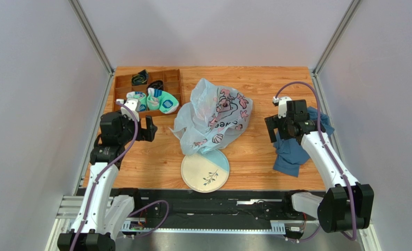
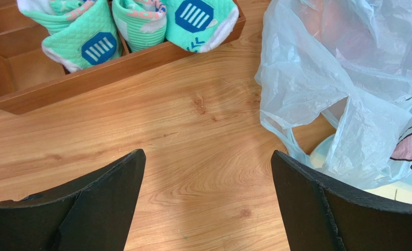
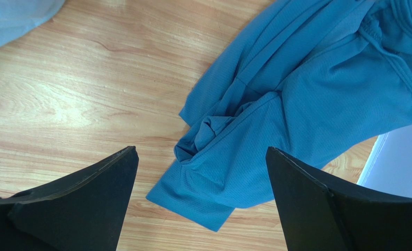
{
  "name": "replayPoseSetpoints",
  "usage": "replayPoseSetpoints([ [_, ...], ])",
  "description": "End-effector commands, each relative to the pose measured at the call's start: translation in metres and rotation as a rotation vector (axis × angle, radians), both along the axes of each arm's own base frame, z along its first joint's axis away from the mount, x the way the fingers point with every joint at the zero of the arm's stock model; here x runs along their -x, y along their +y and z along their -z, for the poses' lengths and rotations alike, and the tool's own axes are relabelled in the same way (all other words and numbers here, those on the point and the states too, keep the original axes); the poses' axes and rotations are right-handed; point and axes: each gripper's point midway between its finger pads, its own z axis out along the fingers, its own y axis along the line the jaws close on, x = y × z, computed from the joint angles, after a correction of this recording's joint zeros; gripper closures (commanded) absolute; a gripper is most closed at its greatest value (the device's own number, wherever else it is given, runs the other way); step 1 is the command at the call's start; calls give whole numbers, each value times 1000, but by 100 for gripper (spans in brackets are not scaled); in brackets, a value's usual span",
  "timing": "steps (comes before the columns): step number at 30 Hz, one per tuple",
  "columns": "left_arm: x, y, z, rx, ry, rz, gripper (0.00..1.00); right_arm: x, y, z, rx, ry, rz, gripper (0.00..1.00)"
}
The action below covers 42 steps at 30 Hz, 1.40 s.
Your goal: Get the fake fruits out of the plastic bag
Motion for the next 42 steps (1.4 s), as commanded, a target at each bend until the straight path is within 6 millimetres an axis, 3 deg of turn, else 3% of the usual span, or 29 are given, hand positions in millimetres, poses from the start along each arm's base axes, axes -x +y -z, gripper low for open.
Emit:
replayPoseSetpoints([
  [1,0,-3,-6,-3,-19,21,1,-22,14,-31,-45,-81,-68,1],
  [4,2,-10,-10,-25,-36,96,2,-25,26,-33,-57,-55,-190,5],
  [7,9,-28,-16,-28,-55,245,7,-38,42,-49,-105,-81,-249,7],
  [8,11,-33,-22,-27,-70,285,9,-46,50,-63,-134,-109,-274,7],
  [10,11,-40,-22,-2,-53,325,11,-58,62,-70,-166,-108,-300,7],
  [11,10,-41,-26,2,-54,331,11,-69,70,-87,-194,-148,-309,7],
  [14,9,-48,-29,44,-29,363,13,-89,91,-99,-235,-166,-357,7],
  [15,11,-54,-31,69,-25,393,13,-98,96,-116,-237,-203,-371,7],
  [19,14,-79,-33,126,9,501,14,-107,131,-117,-252,-179,-460,7],
  [21,13,-94,-43,115,-8,570,14,-108,143,-107,-256,-146,-476,7],
  [24,-1,-107,-38,34,34,608,14,-95,164,-102,-279,-114,-520,11],
  [25,-4,-109,-20,11,105,619,17,-79,176,-93,-276,-91,-569,12],
  [26,-6,-111,-18,-4,124,619,18,-67,182,-90,-261,-83,-607,12],
  [27,-10,-106,-10,-23,158,589,19,-52,186,-101,-238,-120,-660,12],
  [28,-11,-105,0,-15,207,569,19,-32,201,-97,-192,-124,-770,12],
  [29,-9,-105,6,-8,236,560,19,-14,201,-81,-154,-89,-818,11],
  [34,25,-127,15,109,316,650,18,44,205,-76,-152,-79,-933,12],
  [35,36,-132,33,72,346,660,18,52,204,-71,-139,-73,-961,14],
  [37,36,-139,44,40,338,631,14,70,207,-59,-111,-72,-1035,14],
  [38,43,-145,56,6,358,640,4,73,210,-66,-92,-140,-1087,14],
  [39,42,-150,62,9,365,638,1,79,211,-59,-79,-146,-1126,15],
  [41,44,-154,74,5,389,619,1,88,225,-65,-58,-244,-1233,16],
  [42,41,-155,80,9,398,606,1,92,227,-56,-52,-243,-1266,16],
])
